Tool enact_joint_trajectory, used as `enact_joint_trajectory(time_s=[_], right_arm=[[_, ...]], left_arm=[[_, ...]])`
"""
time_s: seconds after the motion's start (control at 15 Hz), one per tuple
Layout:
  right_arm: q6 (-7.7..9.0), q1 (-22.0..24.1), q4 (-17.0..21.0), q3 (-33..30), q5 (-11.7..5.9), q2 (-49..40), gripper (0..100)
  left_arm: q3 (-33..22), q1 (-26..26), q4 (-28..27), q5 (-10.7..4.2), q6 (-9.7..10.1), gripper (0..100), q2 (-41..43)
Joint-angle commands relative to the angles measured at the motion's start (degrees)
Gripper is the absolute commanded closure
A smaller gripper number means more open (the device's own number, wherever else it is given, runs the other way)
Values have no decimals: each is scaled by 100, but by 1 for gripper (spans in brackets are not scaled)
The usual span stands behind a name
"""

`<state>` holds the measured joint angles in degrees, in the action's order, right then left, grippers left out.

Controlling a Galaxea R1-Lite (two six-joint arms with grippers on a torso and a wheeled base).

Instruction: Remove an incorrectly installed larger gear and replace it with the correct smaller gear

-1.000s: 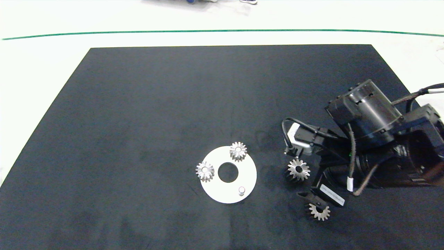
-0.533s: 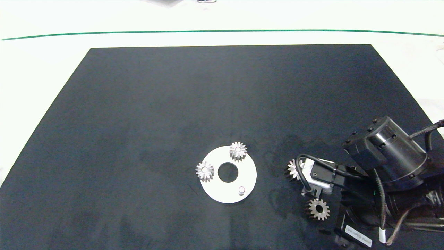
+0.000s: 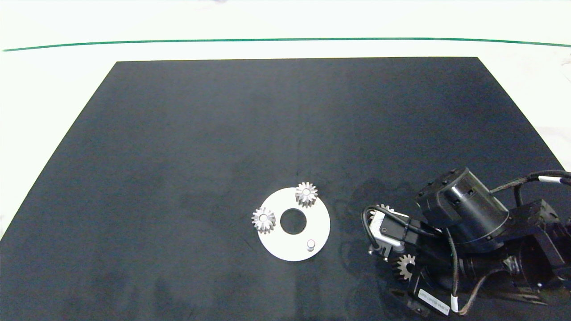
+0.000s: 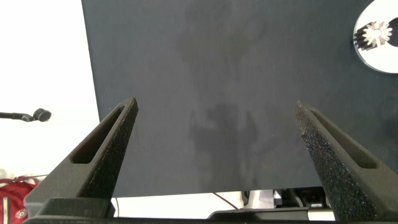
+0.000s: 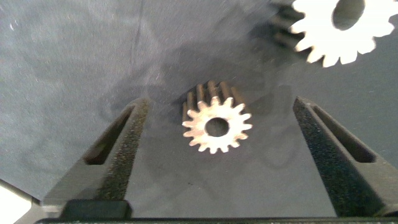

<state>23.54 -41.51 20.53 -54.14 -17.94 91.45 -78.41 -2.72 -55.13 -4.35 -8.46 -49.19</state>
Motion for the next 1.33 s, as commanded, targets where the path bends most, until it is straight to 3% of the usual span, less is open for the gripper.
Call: enact_joint_trajectory(time_s=[0.07, 0.6, 0.73, 1.2, 1.33], right_arm=[[28, 2, 30, 35, -16, 13, 12], [-42, 196, 48, 96, 37, 48, 29], [-192, 213, 48, 96, 63, 48, 32], [-341, 319, 21, 105, 520, 83, 47], [-368, 319, 30, 105, 546, 92, 50]], left_arm=[[1, -1, -7, -4, 2, 0, 6], [1, -1, -7, -4, -7, 0, 23], [1, -1, -7, -4, -7, 0, 23], [1, -1, 2, -13, 2, 0, 23], [1, 8, 11, -13, -7, 0, 23]])
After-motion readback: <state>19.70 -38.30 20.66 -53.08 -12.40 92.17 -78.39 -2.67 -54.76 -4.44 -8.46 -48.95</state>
